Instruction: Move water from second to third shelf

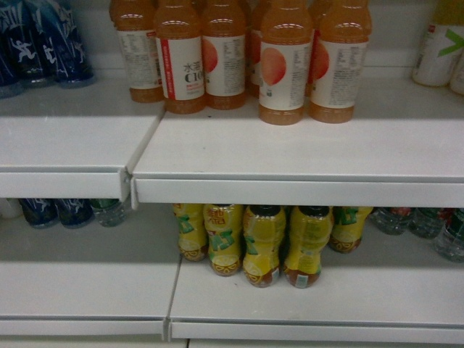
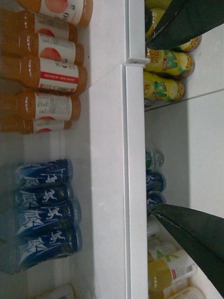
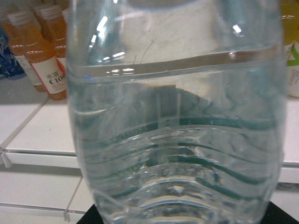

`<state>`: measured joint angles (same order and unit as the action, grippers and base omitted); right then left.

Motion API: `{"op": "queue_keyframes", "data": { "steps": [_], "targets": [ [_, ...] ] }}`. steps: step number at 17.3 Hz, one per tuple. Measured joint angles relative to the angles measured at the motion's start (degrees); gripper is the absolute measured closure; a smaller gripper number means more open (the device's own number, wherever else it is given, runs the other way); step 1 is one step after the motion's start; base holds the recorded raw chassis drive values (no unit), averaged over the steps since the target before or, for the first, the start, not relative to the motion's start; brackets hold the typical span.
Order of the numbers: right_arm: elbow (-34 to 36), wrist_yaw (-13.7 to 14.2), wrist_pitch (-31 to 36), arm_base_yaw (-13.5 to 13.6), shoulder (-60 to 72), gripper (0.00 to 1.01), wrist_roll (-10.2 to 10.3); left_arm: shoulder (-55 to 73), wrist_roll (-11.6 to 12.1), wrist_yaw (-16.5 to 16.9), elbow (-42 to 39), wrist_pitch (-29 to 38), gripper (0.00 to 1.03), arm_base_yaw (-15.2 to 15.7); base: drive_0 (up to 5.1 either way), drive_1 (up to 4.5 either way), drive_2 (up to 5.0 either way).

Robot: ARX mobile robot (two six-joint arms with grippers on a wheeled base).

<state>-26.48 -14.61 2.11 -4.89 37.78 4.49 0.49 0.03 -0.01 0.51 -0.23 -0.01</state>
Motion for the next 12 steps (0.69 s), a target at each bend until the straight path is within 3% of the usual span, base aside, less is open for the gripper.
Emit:
{"op": "queue_keyframes", "data": {
  "steps": [12],
  "targets": [
    [0.0, 0.1, -0.2, 0.0, 0.0, 0.61, 0.0, 0.0, 0.0, 0.0, 0.0, 0.1, 0.05, 0.0, 0.0, 0.00, 0.0]
  ]
}}
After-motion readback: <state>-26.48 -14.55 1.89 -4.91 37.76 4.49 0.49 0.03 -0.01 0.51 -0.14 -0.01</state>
